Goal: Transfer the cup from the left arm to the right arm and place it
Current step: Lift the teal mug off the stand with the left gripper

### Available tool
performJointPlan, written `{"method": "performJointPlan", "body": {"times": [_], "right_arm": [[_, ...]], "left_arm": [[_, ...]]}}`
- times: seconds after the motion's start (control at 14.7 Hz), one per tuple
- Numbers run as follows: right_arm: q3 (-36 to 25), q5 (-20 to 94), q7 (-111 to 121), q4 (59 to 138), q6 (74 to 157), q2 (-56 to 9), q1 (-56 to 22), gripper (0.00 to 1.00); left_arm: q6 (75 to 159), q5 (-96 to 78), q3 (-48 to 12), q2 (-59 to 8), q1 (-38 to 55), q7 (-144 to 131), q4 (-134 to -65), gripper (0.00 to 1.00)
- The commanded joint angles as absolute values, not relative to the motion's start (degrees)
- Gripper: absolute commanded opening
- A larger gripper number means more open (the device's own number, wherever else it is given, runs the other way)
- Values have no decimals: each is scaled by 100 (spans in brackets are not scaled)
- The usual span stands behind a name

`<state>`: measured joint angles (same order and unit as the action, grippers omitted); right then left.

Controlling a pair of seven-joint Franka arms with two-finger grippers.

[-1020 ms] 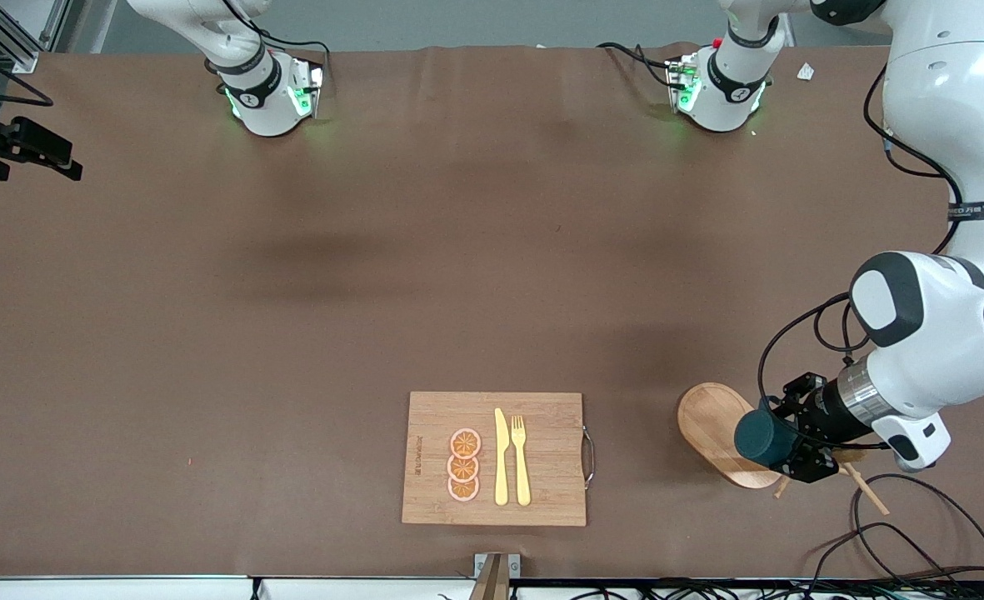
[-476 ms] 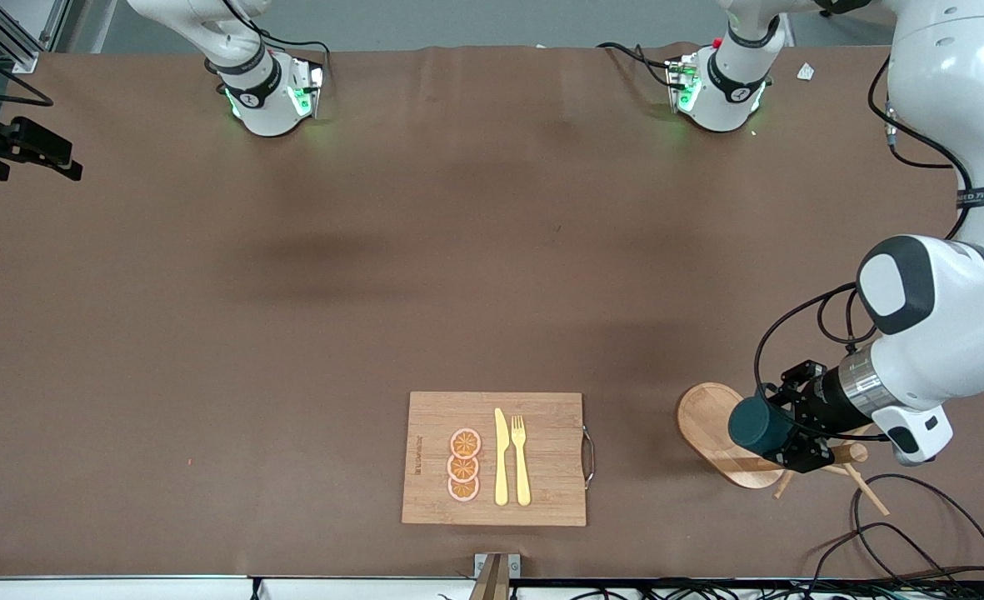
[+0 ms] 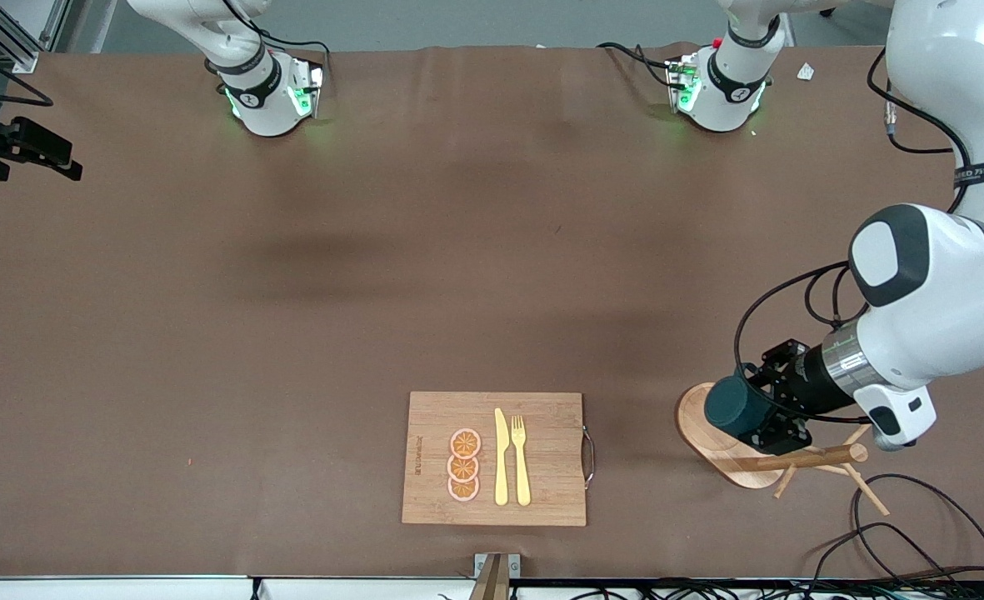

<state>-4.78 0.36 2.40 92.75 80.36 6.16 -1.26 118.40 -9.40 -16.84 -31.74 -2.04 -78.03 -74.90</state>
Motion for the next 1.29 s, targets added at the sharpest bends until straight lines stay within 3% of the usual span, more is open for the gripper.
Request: {"method": "performJointPlan", "body": {"times": [0.0,0.41,0.88,1.22], "right_arm": [[-483,9,167,9378,8077,747,-149,100],[-483,9,167,9378,8086,747,-149,100],[-483,9,184,9378,8086,738,-141,100],[-483,9,185,9378,8086,738,-141,100]], "left_arm": [[11742,-914,-1880,-3059,-98,-8041,-7532,77],[12005,120,-1802,-3251,1290,-8771,-7497,74],[12707,2863,-1802,-3805,2846,-9474,-7506,74],[12753,4742,-1556,-4113,3883,-9947,-7532,74]]}}
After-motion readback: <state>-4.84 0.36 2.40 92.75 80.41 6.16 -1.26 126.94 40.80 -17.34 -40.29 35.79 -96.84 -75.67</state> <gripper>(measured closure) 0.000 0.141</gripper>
